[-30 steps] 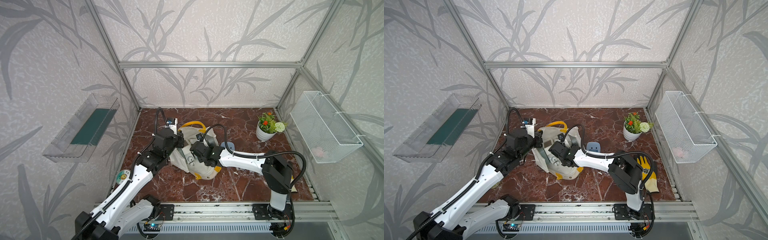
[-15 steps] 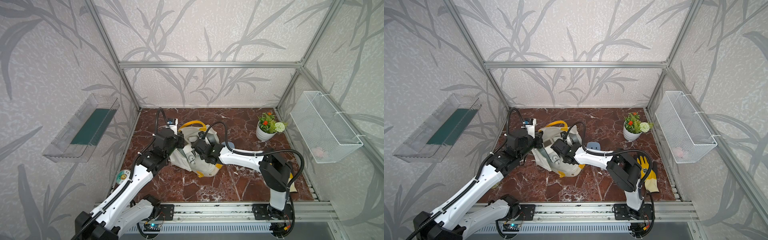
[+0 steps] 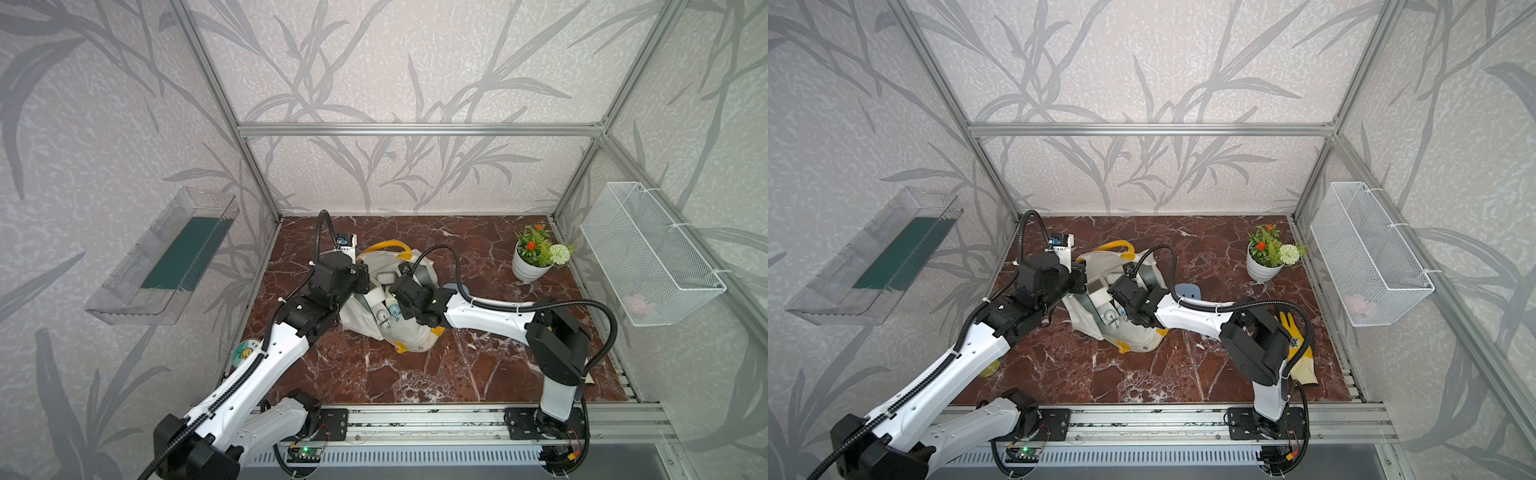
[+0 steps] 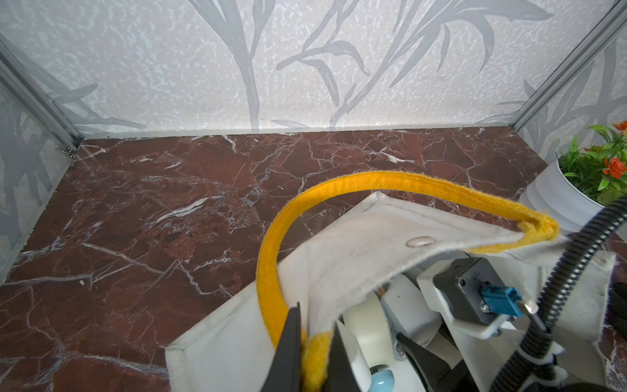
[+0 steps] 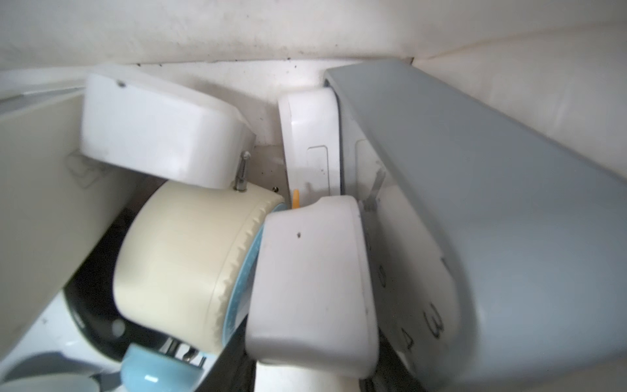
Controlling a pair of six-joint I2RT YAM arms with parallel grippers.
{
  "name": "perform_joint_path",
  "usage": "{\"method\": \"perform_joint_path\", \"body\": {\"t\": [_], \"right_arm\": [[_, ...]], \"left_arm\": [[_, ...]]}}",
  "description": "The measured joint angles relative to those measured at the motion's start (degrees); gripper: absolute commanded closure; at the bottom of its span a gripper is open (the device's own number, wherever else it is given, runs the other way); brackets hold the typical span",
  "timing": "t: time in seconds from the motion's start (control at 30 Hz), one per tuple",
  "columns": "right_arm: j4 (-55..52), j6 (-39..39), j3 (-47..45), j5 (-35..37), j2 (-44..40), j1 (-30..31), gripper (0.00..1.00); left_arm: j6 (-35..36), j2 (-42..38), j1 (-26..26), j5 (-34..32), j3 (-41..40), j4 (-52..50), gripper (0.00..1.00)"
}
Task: Take the alarm clock out of the canvas bag
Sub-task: Pick up the alarm from the canvas bag.
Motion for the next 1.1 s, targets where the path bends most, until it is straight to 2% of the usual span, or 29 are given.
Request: {"method": "perform_joint_path", "body": {"t": [0.53, 1.1], "right_arm": [[-5.1, 0.2, -1.1, -9.2, -5.5, -0.2, 0.80], [-4.7, -1.7, -5.7, -14.6, -17.2, -0.2, 0.81]], "left_arm": [[-0.9, 1.7, 0.0, -2.3, 2.0, -2.3, 1.00], [-0.9, 2.5, 0.0, -3.9, 2.9, -3.0, 1.00]]}}
